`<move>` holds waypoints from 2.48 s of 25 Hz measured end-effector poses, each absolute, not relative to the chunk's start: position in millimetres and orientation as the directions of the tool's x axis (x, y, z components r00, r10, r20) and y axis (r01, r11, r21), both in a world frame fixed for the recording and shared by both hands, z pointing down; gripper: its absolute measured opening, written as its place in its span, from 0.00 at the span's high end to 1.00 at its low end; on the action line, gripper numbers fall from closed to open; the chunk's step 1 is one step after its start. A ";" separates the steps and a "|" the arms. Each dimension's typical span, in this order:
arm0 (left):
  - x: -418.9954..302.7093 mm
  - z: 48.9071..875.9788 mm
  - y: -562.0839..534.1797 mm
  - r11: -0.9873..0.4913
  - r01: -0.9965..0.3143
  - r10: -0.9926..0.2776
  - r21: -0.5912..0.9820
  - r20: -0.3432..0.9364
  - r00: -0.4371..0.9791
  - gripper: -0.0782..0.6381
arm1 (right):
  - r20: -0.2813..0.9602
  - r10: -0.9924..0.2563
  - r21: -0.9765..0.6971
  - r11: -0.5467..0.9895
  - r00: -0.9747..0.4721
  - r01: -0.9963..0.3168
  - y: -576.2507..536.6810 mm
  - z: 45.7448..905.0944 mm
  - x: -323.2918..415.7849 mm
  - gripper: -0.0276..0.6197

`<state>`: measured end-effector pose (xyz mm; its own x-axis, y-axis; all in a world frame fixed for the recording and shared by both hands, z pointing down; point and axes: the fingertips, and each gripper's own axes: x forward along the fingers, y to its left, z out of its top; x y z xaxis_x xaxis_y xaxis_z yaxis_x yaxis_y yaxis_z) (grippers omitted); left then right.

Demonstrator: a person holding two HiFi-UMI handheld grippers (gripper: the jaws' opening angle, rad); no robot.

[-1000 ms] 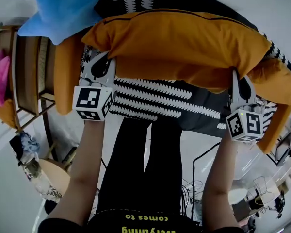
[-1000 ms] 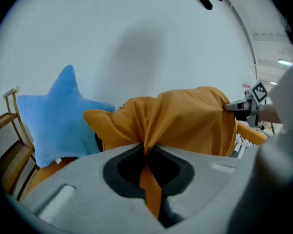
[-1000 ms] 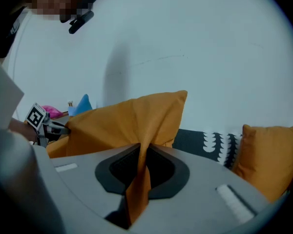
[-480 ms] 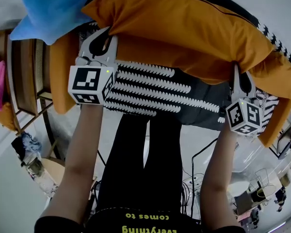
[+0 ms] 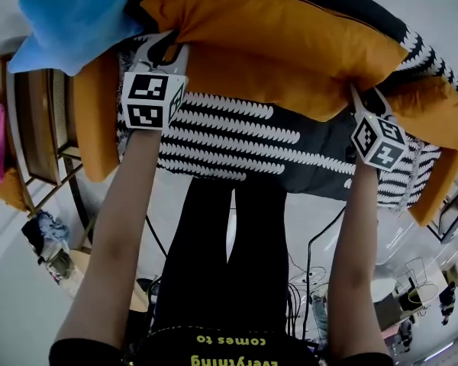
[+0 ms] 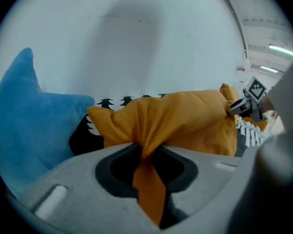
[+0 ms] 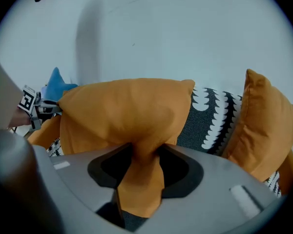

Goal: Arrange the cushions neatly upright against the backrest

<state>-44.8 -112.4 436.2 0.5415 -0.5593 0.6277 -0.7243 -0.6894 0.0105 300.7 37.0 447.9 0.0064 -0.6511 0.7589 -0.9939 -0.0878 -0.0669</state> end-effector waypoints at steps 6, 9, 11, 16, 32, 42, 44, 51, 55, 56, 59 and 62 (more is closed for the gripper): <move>-51.4 439.9 -116.3 -0.689 -0.721 -0.594 -0.073 0.627 0.504 0.71 | 0.756 -0.649 -0.149 -0.045 -0.085 -0.988 34.1 453.9 284.4 0.41; -54.8 431.7 -114.6 -0.674 -0.732 -0.621 -0.096 0.611 0.491 0.69 | 0.741 -0.667 -0.135 -0.032 -0.080 -0.990 32.6 444.5 280.6 0.36; -60.0 423.5 -110.0 -0.663 -0.742 -0.635 -0.103 0.603 0.483 0.67 | 0.722 -0.689 -0.107 -0.023 -0.061 -0.994 34.7 431.3 277.1 0.36; -73.3 408.0 -92.7 -0.630 -0.766 -0.676 -0.131 0.579 0.456 0.61 | 0.682 -0.728 -0.051 0.045 -0.067 -0.998 45.1 392.4 254.1 0.35; -74.0 363.4 -44.1 -0.571 -0.814 -0.658 0.111 0.531 0.534 0.25 | 0.531 -0.836 -0.118 0.092 -0.141 -0.989 50.5 302.6 221.2 0.37; -66.2 236.6 -16.3 -0.593 -0.805 -0.720 0.025 0.431 0.544 0.89 | 0.355 -0.917 -0.129 0.143 -0.180 -0.981 60.9 181.5 202.1 0.94; -65.8 219.6 -15.6 -0.584 -0.811 -0.723 0.031 0.434 0.537 0.89 | 0.324 -0.932 -0.124 0.127 -0.161 -0.984 59.4 158.7 204.8 0.94; -65.3 131.2 7.7 -0.588 -0.806 -0.728 0.073 0.387 0.566 0.89 | 0.161 -0.975 -0.083 0.140 -0.151 -0.987 78.4 32.2 201.4 0.94; -58.6 86.4 9.4 -0.602 -0.796 -0.739 0.071 0.330 0.588 0.89 | 0.063 -0.985 -0.068 0.154 -0.159 -0.986 87.2 -20.5 193.1 0.94; -58.2 76.9 12.1 -0.601 -0.796 -0.741 0.075 0.321 0.590 0.89 | 0.051 -0.985 -0.067 0.163 -0.167 -0.984 91.1 -29.6 188.6 0.94; -51.7 49.5 19.5 -0.611 -0.788 -0.741 0.077 0.292 0.604 0.89 | 0.024 -0.982 -0.081 0.183 -0.185 -0.980 99.4 -52.6 179.9 0.94; -46.1 26.0 29.7 -0.629 -0.774 -0.734 0.070 0.273 0.622 0.89 | 0.049 -0.974 -0.123 0.215 -0.222 -0.969 103.5 -59.6 170.0 0.94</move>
<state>-46.1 29.7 26.0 0.6216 -0.7343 0.2727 -0.7740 -0.6293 0.0698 170.0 103.5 -59.6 -0.2222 -0.9738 0.0486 -0.9688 0.2149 -0.1232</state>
